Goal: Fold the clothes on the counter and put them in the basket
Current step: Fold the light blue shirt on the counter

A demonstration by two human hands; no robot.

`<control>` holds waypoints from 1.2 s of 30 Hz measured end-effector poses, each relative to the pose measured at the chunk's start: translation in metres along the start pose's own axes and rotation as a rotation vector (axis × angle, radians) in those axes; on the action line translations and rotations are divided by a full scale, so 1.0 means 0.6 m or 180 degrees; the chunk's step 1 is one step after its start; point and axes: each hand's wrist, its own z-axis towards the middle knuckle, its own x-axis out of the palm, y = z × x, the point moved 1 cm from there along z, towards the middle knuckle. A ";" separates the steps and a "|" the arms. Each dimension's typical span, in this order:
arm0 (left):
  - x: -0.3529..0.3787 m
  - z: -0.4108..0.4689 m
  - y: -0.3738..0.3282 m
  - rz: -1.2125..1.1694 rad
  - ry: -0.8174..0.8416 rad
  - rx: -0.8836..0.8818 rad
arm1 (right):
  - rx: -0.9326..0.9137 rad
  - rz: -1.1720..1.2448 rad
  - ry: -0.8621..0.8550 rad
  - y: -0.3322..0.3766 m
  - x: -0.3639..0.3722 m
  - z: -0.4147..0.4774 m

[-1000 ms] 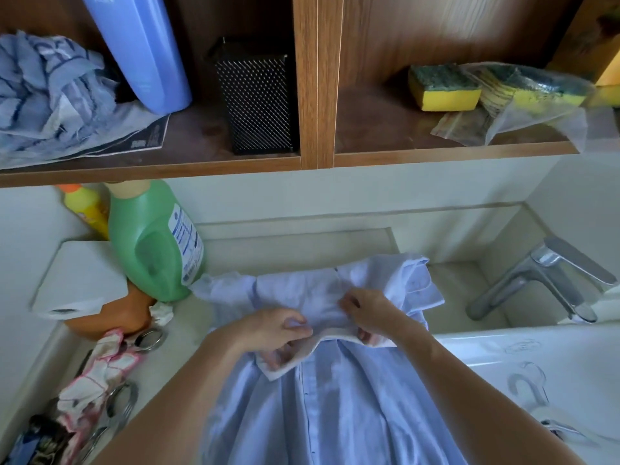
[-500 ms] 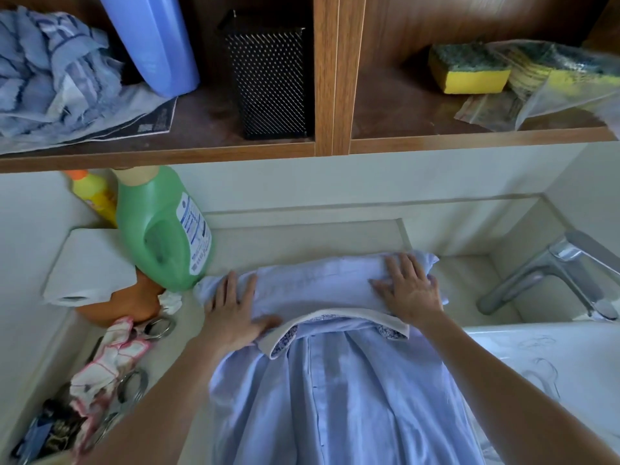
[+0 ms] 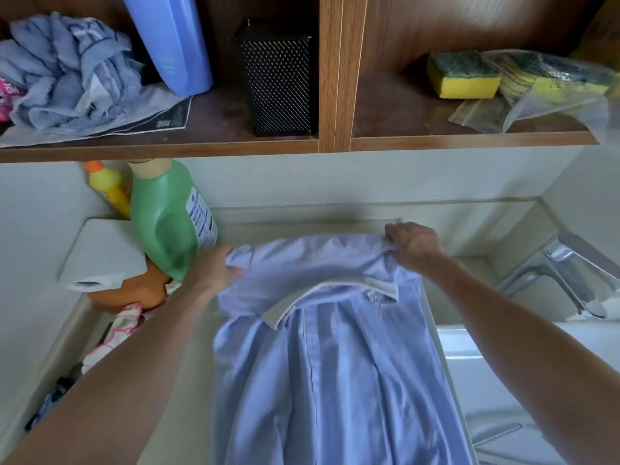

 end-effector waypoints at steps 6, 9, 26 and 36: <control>-0.055 -0.021 -0.009 -0.0349 -0.1000 0.0338 | -0.0083 0.0327 -0.1565 0.000 -0.047 -0.024; -0.020 -0.065 0.010 -0.0134 -0.0320 0.0213 | -0.0479 0.0212 -0.1041 -0.009 0.003 -0.067; 0.043 -0.077 -0.010 -0.0211 -0.0412 -0.0398 | 0.0299 0.1211 -0.0419 0.114 0.047 -0.060; 0.096 -0.094 0.041 -0.1215 -0.1180 -0.0958 | 0.1488 0.1610 -0.0155 0.027 0.082 -0.067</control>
